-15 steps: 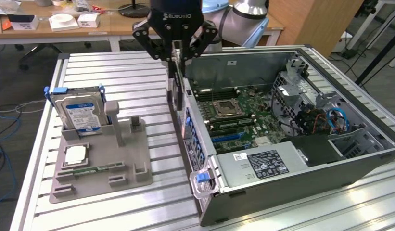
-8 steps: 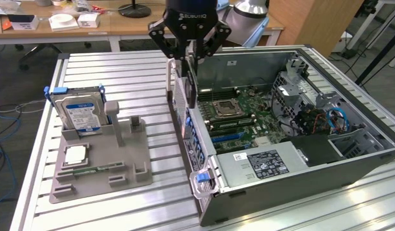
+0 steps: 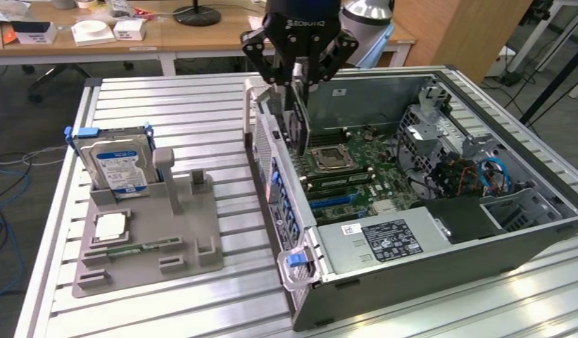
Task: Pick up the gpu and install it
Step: 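Pick up the gpu and move the gpu toward the slot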
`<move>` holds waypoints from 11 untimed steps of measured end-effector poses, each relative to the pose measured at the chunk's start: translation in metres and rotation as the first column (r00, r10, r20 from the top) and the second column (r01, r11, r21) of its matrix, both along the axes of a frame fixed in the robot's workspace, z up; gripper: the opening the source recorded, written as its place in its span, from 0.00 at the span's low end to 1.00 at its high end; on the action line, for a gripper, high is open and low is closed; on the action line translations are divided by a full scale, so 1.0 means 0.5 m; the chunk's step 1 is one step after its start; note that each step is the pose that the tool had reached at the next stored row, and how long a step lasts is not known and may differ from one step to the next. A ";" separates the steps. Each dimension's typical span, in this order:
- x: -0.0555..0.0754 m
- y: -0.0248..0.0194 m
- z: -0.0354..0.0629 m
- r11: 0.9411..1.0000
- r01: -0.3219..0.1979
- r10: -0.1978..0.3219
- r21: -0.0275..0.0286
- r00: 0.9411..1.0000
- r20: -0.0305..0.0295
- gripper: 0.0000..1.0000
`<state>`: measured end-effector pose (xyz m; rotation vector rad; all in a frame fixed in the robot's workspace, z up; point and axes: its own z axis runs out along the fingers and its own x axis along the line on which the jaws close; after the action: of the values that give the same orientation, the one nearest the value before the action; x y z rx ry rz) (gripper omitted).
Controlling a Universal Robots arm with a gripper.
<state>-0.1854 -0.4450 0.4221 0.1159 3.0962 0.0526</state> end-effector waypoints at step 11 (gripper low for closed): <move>0.071 0.0026 0.000 1.000 0.000 0.000 0.002 1.000 0.000 0.26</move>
<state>-0.1498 -0.4437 0.4219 0.1161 3.0958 0.0557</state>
